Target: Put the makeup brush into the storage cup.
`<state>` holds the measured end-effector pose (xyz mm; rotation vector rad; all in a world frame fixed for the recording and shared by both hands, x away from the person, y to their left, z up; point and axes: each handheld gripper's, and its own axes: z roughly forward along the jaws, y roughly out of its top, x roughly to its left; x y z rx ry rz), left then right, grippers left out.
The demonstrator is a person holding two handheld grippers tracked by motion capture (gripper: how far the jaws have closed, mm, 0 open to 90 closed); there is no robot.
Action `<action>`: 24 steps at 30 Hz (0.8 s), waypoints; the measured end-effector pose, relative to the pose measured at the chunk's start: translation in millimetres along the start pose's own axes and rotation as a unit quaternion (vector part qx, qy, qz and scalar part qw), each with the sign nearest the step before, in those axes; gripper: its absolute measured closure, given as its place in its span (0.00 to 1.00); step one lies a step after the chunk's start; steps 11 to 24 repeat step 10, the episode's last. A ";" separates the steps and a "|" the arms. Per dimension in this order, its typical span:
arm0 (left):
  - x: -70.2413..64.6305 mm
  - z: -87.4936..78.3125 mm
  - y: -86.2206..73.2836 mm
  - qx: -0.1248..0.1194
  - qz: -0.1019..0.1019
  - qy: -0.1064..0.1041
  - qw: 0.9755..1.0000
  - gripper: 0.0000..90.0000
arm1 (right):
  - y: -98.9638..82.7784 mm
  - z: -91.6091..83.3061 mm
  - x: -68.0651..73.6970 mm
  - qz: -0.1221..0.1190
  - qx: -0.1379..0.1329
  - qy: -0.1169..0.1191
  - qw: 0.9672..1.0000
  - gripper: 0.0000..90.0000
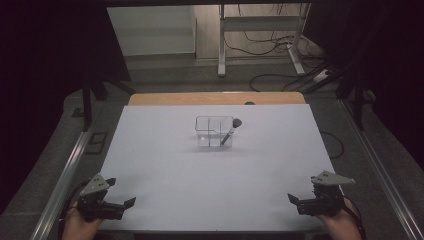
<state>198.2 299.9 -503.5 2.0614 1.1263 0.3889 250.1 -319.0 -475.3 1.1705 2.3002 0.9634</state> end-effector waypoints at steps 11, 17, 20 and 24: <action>-0.4 1.3 0.6 0.004 0.001 0.001 1.000 0.00 | -1.6 -0.7 -2.3 0.008 0.000 -0.004 1.000 0.00; -0.4 1.3 0.6 0.004 0.001 0.001 1.000 0.00 | -1.6 -0.7 -2.3 0.008 0.000 -0.004 1.000 0.00; -0.4 1.3 0.6 0.004 0.001 0.001 1.000 0.00 | -1.6 -0.7 -2.3 0.008 0.000 -0.004 1.000 0.00; -0.4 1.3 0.6 0.004 0.001 0.001 1.000 0.00 | -1.6 -0.7 -2.3 0.008 0.000 -0.004 1.000 0.00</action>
